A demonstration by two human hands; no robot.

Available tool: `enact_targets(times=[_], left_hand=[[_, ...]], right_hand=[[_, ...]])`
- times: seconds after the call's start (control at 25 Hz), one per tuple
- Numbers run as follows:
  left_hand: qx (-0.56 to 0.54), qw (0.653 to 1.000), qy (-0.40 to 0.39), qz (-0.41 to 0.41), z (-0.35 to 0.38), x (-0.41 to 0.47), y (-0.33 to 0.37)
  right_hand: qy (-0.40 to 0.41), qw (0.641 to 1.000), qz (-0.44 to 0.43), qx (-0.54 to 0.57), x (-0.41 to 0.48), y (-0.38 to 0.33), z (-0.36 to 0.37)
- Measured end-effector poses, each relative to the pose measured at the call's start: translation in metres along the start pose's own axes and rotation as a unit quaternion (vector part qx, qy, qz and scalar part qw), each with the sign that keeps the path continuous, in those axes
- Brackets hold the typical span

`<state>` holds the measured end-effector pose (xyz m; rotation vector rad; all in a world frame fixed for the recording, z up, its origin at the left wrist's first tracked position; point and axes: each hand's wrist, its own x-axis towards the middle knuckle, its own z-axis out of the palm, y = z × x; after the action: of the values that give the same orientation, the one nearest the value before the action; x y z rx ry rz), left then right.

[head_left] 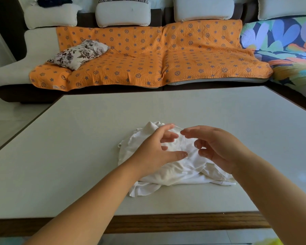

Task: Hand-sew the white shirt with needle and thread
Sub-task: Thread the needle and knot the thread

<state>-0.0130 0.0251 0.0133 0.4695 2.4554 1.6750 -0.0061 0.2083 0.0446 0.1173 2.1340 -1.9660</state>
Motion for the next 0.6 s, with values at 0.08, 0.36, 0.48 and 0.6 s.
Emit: enact_targets(times=[0.08,0.36,0.48,0.6], left_hand=[[-0.047,0.998,-0.023,-0.023,0.0018,-0.0001,-0.0008],[-0.137,0.990,0.024,-0.009,0.0076,0.0050,0.0030],[-0.154,0.988,0.023,-0.012,0.0064,0.0064,0.0051],[-0.139,0.990,0.023,-0.019,0.0054,0.0063,0.0055]], right_hand=[[0.001,1.000,-0.002,0.012,0.0001,-0.0012,0.0006],[-0.030,0.998,-0.015,0.052,-0.0011,-0.0042,-0.0007],[-0.025,0.996,-0.022,0.086,0.0012,-0.0043,-0.0033],[-0.018,0.991,-0.035,0.127,0.0023,-0.0056,-0.0063]])
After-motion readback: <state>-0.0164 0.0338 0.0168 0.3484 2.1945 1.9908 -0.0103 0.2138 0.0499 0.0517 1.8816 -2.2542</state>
